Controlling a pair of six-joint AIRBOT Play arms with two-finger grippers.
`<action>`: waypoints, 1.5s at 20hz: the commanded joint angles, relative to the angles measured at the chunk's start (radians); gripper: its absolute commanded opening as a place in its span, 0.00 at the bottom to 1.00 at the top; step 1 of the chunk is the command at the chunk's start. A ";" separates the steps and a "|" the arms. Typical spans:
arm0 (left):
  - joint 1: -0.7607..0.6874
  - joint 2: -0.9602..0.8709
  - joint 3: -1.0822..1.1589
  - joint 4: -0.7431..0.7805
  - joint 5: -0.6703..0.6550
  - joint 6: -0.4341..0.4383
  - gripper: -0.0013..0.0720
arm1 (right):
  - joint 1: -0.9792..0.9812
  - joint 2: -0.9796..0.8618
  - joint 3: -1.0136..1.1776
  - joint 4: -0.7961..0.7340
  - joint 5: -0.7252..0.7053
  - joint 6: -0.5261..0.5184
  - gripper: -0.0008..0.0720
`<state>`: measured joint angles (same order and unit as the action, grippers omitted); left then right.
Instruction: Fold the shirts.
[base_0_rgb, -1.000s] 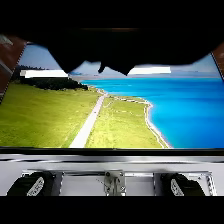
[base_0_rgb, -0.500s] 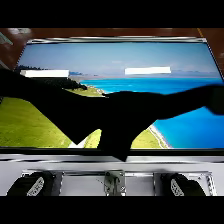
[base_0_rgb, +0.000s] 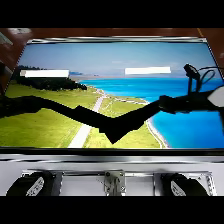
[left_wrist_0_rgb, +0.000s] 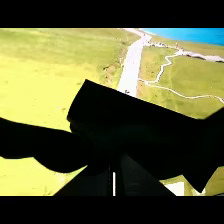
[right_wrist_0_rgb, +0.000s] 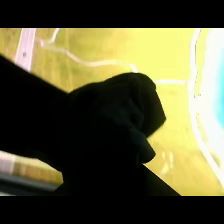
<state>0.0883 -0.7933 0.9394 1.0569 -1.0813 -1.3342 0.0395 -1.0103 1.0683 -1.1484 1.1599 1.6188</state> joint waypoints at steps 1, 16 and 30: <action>0.000 -0.077 -0.074 -0.048 0.077 0.005 0.07 | 0.011 -0.177 -0.037 0.121 -0.486 0.012 0.09; -0.058 -0.304 -0.076 -0.056 0.238 0.047 0.07 | -0.148 -0.466 -0.036 0.193 -0.116 -0.244 0.96; -0.058 -0.303 -0.076 -0.056 0.255 0.047 0.07 | 0.023 -0.671 -0.036 0.366 -0.133 -0.208 0.66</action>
<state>0.0307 -1.0962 0.8639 1.0008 -0.8234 -1.2877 0.0265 -1.6554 1.0328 -0.7986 1.0515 1.3880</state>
